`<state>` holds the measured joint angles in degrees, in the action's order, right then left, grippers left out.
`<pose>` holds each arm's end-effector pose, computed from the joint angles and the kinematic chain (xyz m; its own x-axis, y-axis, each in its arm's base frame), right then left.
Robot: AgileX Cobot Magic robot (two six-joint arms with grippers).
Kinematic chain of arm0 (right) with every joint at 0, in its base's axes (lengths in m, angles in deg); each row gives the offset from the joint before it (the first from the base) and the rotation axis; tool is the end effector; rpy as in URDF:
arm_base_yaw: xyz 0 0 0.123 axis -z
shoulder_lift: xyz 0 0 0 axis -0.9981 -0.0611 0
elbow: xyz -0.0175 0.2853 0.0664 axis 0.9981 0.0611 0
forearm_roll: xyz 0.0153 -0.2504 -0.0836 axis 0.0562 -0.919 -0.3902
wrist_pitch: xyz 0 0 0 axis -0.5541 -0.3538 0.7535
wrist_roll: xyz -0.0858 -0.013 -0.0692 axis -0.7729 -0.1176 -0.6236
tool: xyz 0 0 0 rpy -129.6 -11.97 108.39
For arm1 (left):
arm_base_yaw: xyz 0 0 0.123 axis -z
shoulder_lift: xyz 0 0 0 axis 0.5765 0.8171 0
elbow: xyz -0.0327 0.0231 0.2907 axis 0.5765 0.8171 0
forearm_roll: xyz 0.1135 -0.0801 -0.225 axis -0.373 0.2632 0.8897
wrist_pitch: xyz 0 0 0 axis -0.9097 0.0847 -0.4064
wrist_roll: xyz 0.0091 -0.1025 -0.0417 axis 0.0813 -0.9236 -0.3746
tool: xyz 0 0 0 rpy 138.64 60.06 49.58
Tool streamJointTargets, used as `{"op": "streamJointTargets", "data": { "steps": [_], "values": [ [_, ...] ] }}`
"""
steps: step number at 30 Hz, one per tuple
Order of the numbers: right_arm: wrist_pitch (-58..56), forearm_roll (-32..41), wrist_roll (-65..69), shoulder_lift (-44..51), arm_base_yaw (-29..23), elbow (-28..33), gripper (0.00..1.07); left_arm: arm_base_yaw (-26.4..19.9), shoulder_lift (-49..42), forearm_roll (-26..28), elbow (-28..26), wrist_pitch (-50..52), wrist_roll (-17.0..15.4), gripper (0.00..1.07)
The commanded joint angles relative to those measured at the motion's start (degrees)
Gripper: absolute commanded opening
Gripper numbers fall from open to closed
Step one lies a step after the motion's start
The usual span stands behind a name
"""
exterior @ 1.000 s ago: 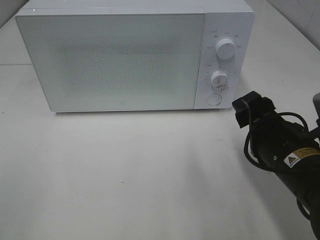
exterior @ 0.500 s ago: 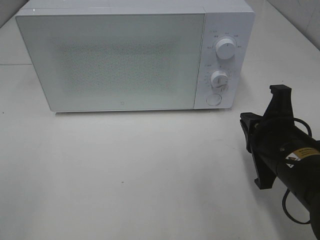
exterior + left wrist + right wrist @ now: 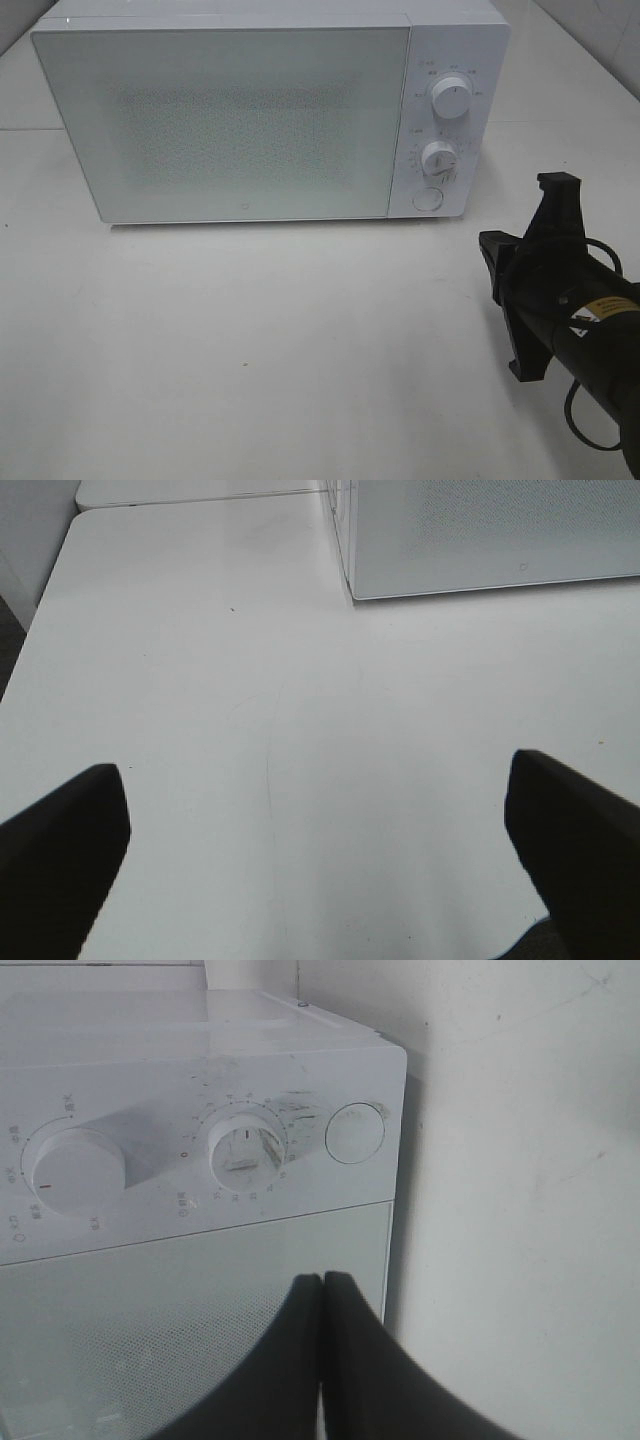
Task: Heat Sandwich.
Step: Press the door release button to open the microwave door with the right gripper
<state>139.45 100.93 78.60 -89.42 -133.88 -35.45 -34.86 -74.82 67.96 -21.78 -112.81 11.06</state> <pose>0.2049 0.1137 0.1319 -0.0827 0.9961 -0.0292 0.2266 0.0473 0.9728 0.0156 -0.0085 0.2752 -0.4380 0.0616 -0.8969 0.1004 0.9948 0.0192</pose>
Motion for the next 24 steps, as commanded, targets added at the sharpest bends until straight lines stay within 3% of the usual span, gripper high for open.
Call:
{"op": "streamJointTargets", "data": {
  "steps": [1, 15, 24],
  "values": [
    [-0.92, -0.29, 0.06, 0.06, -0.23, -0.06, 0.0, -0.23, -1.6, 0.4, 0.23, 0.69, 0.0, 0.98],
    [-3.09, -0.34, 0.06, -8.08, -0.06, -6.82, 0.0, -0.23, -1.6, 0.4, 0.23, 0.69, 0.0, 0.98],
    [-7.39, -8.94, 0.52, -13.29, 7.45, -13.46, 0.0, -0.23, -1.6, 0.4, 0.23, 0.69, 0.0, 0.98]
  ]
}}
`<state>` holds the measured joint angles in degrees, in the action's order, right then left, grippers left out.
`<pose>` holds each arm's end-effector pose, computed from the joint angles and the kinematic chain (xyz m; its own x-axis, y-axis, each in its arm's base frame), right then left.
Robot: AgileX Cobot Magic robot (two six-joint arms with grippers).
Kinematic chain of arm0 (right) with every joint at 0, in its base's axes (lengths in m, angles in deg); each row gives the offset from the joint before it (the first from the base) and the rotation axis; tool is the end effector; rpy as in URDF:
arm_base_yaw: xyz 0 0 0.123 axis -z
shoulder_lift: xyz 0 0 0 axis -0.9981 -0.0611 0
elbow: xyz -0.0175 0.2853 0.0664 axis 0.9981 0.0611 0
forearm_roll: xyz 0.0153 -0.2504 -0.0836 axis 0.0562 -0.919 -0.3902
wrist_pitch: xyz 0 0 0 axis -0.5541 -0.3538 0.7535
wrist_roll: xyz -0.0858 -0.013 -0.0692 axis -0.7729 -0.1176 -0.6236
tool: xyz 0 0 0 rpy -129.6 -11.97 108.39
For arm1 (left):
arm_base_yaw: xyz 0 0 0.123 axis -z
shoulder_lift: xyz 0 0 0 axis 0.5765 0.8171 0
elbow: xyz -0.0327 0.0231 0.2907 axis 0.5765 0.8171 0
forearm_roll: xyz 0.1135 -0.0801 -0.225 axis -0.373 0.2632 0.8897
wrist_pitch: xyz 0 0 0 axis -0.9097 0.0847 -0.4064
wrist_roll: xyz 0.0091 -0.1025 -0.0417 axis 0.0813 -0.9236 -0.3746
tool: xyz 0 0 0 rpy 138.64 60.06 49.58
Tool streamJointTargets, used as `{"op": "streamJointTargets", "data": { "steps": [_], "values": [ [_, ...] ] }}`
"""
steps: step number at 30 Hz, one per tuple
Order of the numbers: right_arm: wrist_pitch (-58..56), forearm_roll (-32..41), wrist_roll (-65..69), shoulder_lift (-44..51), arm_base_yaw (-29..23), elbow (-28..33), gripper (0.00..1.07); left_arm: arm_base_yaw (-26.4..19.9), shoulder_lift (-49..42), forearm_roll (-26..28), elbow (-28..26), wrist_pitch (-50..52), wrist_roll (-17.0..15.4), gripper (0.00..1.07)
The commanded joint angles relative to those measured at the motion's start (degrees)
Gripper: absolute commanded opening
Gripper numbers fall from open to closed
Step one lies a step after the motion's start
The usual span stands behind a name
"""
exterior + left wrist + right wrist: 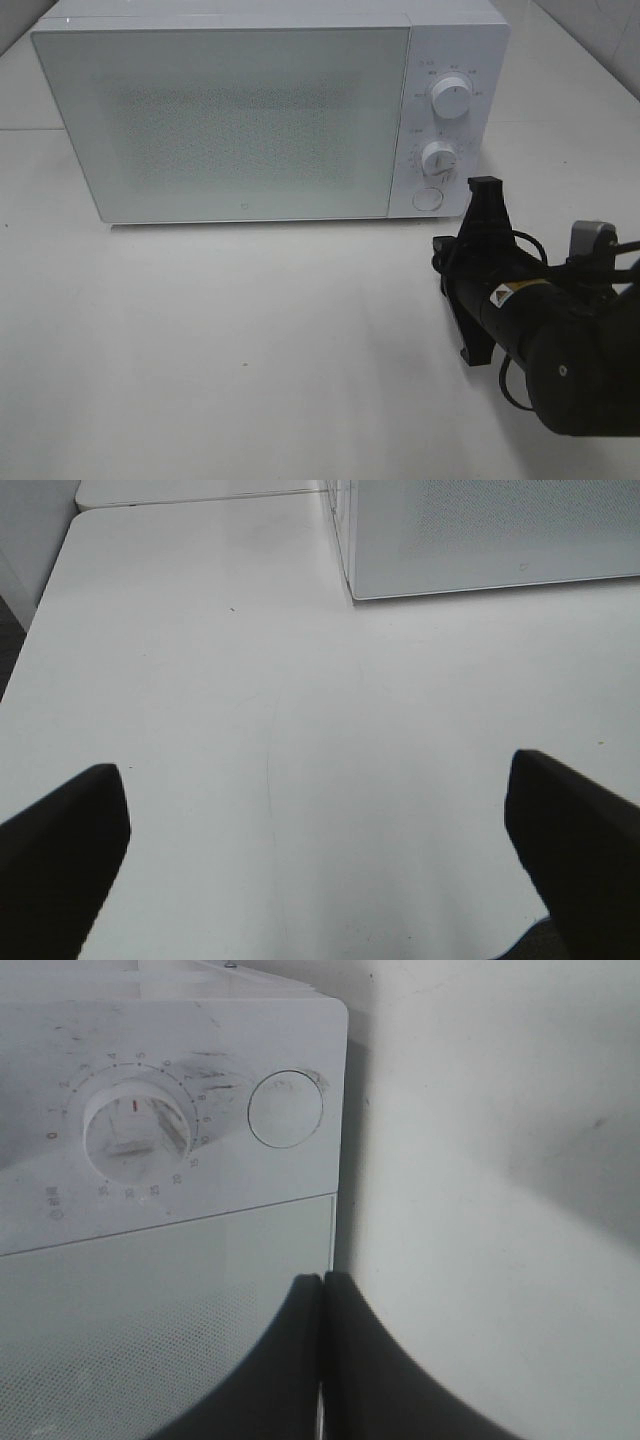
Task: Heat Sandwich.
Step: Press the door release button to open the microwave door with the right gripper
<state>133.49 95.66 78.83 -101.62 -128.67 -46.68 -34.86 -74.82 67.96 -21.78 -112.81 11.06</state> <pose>0.2515 0.1419 0.0997 -0.0997 0.9940 -0.0459 0.3226 0.0760 0.9435 0.0156 -0.0085 0.2752 -0.4380 0.0616 -0.8969 0.1004 0.9948 0.0192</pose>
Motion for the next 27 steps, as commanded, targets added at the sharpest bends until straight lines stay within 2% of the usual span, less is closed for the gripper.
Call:
{"op": "streamJointTargets", "data": {
  "steps": [1, 9, 27],
  "values": [
    [-2.12, -4.7, 0.34, -1.55, 2.92, -3.27, 0.0, -0.23, -1.6, 0.4, 0.23, 0.69, 0.0, 0.98],
    [-6.19, -9.22, 0.29, -4.87, 9.4, -10.31, 0.0, -0.23, -1.6, 0.4, 0.23, 0.69, 0.0, 0.98],
    [-13.52, -13.81, -0.57, -7.85, 15.99, -17.48, 0.0, -0.23, -1.6, 0.4, 0.23, 0.69, 0.0, 0.98]
  ]
}}
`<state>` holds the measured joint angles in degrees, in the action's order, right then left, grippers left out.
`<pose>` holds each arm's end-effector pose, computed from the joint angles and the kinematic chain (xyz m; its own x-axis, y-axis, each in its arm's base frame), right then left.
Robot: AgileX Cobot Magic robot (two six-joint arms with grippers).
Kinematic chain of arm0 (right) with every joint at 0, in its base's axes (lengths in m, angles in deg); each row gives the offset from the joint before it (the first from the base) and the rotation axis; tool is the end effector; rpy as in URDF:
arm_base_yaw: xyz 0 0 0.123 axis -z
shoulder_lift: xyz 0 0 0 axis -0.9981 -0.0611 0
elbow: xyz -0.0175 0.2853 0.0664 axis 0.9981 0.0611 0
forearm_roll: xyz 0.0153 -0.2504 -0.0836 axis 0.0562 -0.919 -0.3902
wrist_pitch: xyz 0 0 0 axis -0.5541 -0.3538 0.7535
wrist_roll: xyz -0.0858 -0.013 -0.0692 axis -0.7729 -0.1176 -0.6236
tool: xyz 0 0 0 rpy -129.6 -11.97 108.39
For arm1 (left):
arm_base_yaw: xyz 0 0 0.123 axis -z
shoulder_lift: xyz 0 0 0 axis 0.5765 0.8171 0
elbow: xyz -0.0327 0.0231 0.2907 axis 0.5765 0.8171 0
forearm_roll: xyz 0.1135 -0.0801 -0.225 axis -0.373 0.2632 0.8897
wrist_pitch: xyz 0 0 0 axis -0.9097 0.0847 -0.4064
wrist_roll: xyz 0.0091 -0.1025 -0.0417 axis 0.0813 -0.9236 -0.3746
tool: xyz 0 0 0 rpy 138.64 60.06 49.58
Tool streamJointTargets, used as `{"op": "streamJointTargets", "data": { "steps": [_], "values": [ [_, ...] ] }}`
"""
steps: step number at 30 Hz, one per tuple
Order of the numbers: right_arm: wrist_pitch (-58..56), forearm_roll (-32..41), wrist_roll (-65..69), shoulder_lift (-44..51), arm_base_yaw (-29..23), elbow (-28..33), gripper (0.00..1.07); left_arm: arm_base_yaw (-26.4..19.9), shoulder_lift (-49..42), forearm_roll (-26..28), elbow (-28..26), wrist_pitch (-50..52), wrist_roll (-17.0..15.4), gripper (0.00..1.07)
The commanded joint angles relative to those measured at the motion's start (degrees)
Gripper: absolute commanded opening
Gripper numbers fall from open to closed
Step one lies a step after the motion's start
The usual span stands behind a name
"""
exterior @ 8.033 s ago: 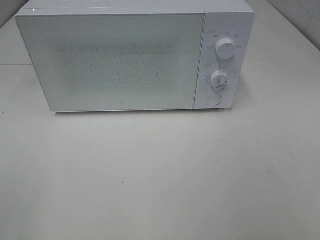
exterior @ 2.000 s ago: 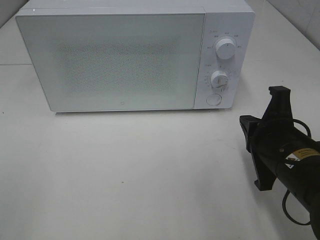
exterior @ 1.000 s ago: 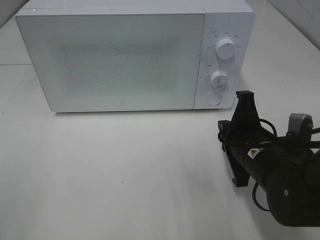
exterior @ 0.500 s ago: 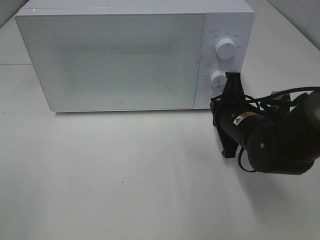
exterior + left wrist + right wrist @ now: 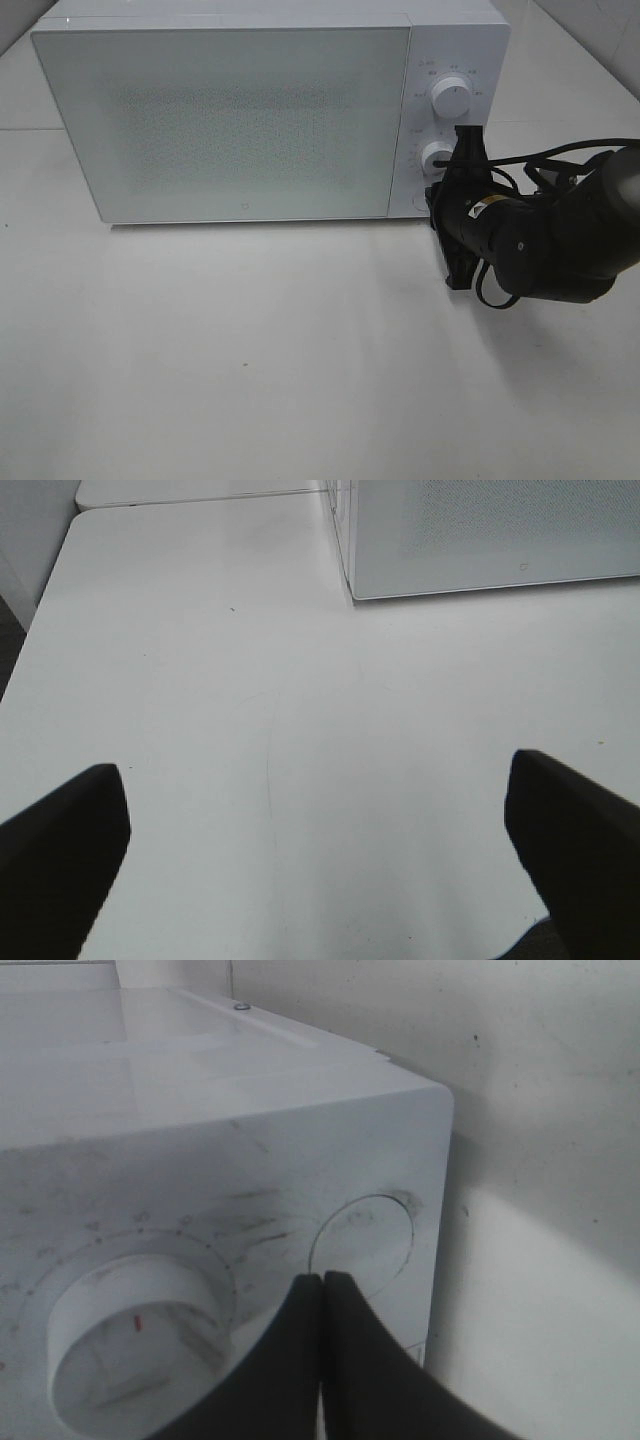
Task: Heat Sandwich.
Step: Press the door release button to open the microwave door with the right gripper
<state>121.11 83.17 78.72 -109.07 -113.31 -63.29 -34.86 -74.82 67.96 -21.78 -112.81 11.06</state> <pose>0.3449 0.1298 0.0923 -0.0767 0.9970 -0.0094 0.3680 0.0370 0.9291 0.0156 -0.0085 0.2752 -0.4380 0.0616 -0.8969 0.1004 0.9948 0.0192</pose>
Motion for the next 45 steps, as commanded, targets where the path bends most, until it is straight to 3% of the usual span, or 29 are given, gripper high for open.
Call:
{"op": "streamJointTargets", "data": {
  "steps": [1, 17, 29, 45],
  "values": [
    [-1.03, -1.26, -0.34, -0.69, 0.63, -0.92, 0.0, -0.23, -1.6, 0.4, 0.23, 0.69, 0.0, 0.98],
    [0.57, -0.69, -0.11, -4.93, 1.32, -5.21, 0.0, -0.23, -1.6, 0.4, 0.23, 0.69, 0.0, 0.98],
    [10.08, 1.09, -1.55, -4.93, 1.95, -5.96, 0.0, -0.23, -1.6, 0.4, 0.23, 0.69, 0.0, 0.98],
    [16.9, 2.18, -2.98, -8.71, 2.58, -16.04, 0.0, -0.23, -1.6, 0.4, 0.23, 0.69, 0.0, 0.98]
  ]
}}
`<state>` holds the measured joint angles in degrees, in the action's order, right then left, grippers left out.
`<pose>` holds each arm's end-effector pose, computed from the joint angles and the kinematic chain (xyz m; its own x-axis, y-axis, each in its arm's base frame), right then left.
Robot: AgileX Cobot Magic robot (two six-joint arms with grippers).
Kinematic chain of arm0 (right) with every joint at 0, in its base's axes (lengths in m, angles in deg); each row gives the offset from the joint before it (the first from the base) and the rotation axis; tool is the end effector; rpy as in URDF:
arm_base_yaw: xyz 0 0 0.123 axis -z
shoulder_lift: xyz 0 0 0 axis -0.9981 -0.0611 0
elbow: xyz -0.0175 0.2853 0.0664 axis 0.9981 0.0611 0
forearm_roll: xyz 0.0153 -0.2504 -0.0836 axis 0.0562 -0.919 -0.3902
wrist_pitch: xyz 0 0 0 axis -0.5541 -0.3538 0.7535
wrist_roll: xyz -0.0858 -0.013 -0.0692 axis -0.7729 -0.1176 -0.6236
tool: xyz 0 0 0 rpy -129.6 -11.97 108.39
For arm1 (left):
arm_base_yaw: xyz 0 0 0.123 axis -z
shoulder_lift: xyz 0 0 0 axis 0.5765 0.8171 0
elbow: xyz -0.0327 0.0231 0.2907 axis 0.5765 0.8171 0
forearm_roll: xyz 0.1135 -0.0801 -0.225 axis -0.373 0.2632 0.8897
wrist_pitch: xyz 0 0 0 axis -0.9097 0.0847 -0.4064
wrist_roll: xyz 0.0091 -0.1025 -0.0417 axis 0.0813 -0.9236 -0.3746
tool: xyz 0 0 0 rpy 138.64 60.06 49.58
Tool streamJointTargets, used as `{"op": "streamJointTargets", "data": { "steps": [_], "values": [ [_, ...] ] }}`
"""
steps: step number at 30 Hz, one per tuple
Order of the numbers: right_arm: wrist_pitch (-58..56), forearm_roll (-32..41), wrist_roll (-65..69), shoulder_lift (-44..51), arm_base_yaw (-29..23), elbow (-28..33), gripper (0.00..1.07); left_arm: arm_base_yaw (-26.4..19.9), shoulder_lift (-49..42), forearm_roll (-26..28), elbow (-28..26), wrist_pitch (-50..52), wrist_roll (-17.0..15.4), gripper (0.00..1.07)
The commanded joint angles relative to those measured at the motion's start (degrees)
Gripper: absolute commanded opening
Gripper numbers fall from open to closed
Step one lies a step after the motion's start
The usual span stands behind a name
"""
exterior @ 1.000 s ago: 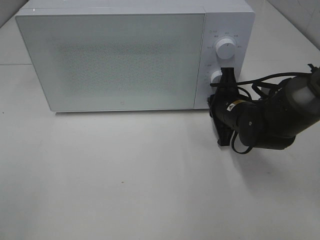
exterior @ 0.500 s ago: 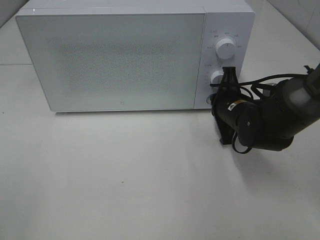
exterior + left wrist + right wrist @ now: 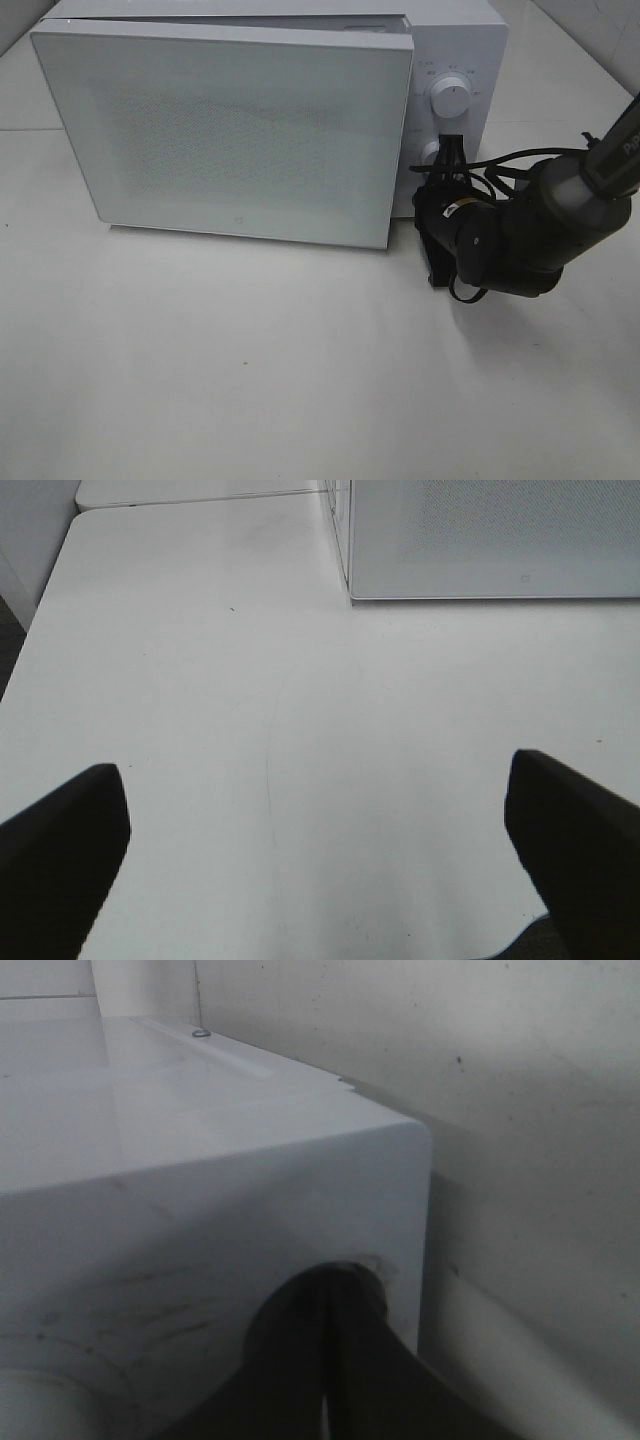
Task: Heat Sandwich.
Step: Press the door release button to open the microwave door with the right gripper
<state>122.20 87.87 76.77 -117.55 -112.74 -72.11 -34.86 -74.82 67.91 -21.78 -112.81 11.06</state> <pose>0.3794 0.1353 0.0684 0.0008 0.9999 -0.0128 0.3590 0.0116 0.9333 0.0156 -0.0085 0.2752 -0.4380 0.0620 -0.8968 0.0999 0.9948 0.0200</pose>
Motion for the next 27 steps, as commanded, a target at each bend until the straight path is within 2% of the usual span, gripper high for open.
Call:
{"op": "streamJointTargets", "data": {
  "steps": [1, 13, 27],
  "values": [
    [15.76, -2.52, -1.32, -0.23, 2.01, -7.28, 0.0, -0.23, -1.6, 0.46, 0.23, 0.69, 0.0, 0.98],
    [15.3, -3.44, -2.35, -0.23, 2.01, -7.33, 0.0, -0.23, -1.6, 0.46, 0.23, 0.69, 0.0, 0.98],
    [9.34, -3.84, -1.95, -0.06, 2.01, -7.1, 0.0, -0.23, -1.6, 0.46, 0.23, 0.69, 0.0, 0.98]
  ]
}}
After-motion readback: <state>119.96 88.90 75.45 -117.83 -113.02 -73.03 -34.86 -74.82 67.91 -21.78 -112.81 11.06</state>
